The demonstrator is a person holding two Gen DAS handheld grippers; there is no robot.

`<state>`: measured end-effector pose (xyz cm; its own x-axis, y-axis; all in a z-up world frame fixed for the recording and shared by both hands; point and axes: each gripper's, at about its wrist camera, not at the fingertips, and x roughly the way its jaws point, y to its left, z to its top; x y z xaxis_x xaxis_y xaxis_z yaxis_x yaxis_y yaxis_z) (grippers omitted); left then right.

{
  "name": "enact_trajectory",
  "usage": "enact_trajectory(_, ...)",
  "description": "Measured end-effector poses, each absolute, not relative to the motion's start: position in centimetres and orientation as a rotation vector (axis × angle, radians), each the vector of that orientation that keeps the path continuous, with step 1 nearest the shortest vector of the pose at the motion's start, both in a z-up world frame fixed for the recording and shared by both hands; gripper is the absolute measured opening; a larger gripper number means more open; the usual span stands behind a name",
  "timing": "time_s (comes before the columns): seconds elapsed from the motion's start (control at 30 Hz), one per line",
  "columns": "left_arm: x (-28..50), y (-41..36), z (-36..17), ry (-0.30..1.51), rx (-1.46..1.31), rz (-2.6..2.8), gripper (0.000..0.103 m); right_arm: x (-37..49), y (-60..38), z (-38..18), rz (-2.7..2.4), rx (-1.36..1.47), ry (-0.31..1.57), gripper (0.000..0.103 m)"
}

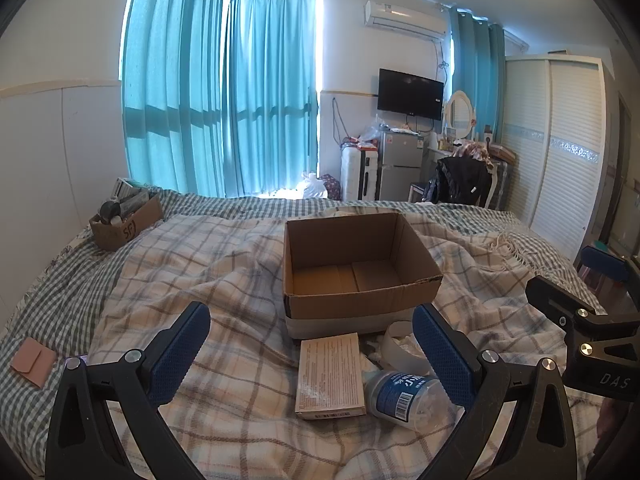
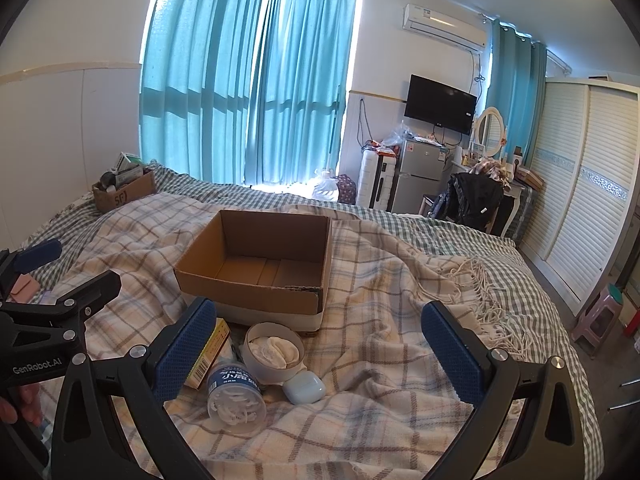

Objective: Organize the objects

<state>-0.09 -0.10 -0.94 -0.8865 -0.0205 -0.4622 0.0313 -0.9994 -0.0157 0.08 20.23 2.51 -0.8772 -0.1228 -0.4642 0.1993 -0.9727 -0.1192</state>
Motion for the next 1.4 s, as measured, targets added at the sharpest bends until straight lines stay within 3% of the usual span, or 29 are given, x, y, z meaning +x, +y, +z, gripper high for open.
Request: enact_trajectory(1.4, -2.9, 0.1, -2.3, 0.073, 0.895, -2.934, 0.103, -2.4, 19.2, 3.8, -2.82, 0.658, 0.341, 0.103)
